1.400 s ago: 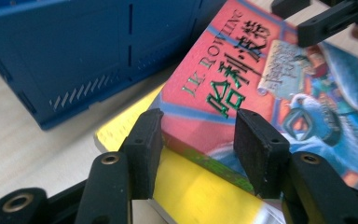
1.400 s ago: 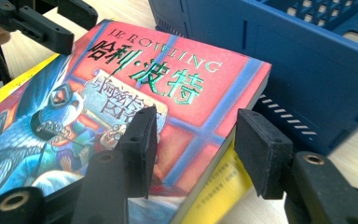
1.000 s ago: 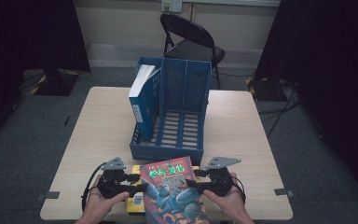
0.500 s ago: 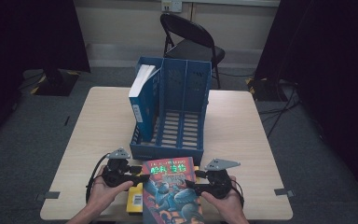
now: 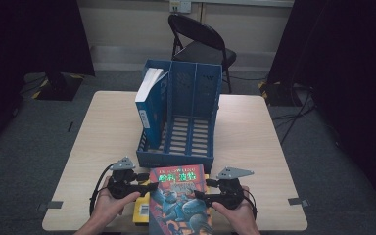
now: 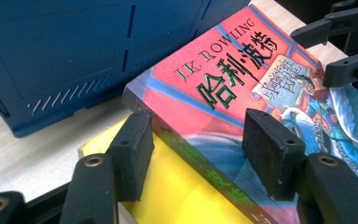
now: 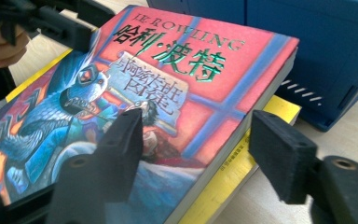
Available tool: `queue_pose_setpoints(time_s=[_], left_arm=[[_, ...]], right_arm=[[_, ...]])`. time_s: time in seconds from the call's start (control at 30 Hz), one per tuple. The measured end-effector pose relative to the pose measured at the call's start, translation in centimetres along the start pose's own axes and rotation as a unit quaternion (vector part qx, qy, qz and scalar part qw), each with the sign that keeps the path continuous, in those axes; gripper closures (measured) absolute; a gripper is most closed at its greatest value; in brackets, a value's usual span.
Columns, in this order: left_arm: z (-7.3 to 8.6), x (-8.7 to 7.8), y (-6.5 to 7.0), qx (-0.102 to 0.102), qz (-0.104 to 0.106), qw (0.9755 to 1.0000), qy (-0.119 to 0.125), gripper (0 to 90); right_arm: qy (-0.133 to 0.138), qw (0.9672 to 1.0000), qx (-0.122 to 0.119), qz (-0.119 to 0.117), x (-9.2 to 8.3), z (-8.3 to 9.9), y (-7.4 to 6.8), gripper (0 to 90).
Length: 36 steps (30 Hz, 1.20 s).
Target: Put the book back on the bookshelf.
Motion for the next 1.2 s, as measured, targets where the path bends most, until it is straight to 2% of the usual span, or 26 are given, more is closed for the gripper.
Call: queue_pose_setpoints(time_s=[0.07, 0.13, 0.3, 0.53, 0.57, 0.63, 0.67, 0.8, 0.9, 1.0, 1.07, 1.1, 1.2], left_arm=[[0.1, 0.0, 0.2, 0.006, -0.003, 1.0, 0.002, 37.2], [0.2, -0.1, 0.1, 0.008, -0.005, 0.9999, 0.003, 36.7], [0.2, -0.1, 0.1, 0.009, -0.003, 0.9999, 0.004, 36.7], [0.2, -0.1, 0.1, 0.008, 0.001, 0.9999, 0.008, 36.7], [0.2, -0.2, 0.1, 0.012, 0.001, 0.9999, 0.006, 36.7], [0.2, -0.2, 0.1, 0.01, -0.001, 0.9999, 0.008, 36.6], [0.2, -0.1, 0.2, 0.008, -0.004, 0.9999, 0.011, 36.6], [0.2, 0.0, 0.2, 0.011, -0.004, 0.9999, 0.011, 35.4], [0.2, 0.0, 0.2, 0.012, -0.003, 0.9999, 0.011, 35.4], [0.2, 0.0, 0.2, 0.012, -0.003, 0.9999, 0.011, 35.4], [0.2, 0.0, 0.2, 0.012, -0.003, 0.9999, 0.011, 35.4], [0.2, 0.0, 0.2, 0.012, -0.002, 0.9999, 0.011, 35.4], [0.2, 0.0, 0.2, 0.011, -0.003, 0.9999, 0.011, 35.4]], right_arm=[[0.0, 1.0, 0.001, 0.001, 0.1, 0.0, 0.1, 32.2], [-0.001, 0.9999, 0.009, -0.005, 0.3, -0.1, 0.0, 31.2], [-0.005, 0.9999, 0.013, 0.003, 0.9, -0.3, -0.2, 25.8], [0.006, 0.9994, 0.035, -0.002, 1.1, -0.6, 0.3, 28.3], [0.009, 0.9984, 0.055, -0.008, 0.9, -0.6, 0.4, 33.3], [0.013, 0.9978, 0.063, -0.013, 0.8, -0.7, 0.6, 36.2], [0.019, 0.9967, 0.076, -0.019, 0.7, -0.8, 0.6, 37.1], [0.032, 0.9955, 0.087, -0.02, 0.2, -0.9, 0.5, 42.3], [0.036, 0.9959, 0.081, -0.018, 0.0, -0.9, 0.3, 43.8], [0.042, 0.9947, 0.091, -0.024, -0.4, -0.8, 0.2, 46.9], [0.045, 0.9946, 0.09, -0.027, -0.5, -0.9, 0.1, 47.7], [0.056, 0.9941, 0.089, -0.025, -1.0, -1.0, -0.2, 50.5], [0.059, 0.9939, 0.09, -0.024, -1.0, -1.2, -0.3, 50.6]])
Point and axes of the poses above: each handheld gripper's, and its own axes: x roughly forward along the jaws, z roughly out of its underside, y roughly to its right, the point moved 10 cm from there along x, roughly forward along the jaws, and after that the axes turned 3 degrees about y, right-handed, at the moved point
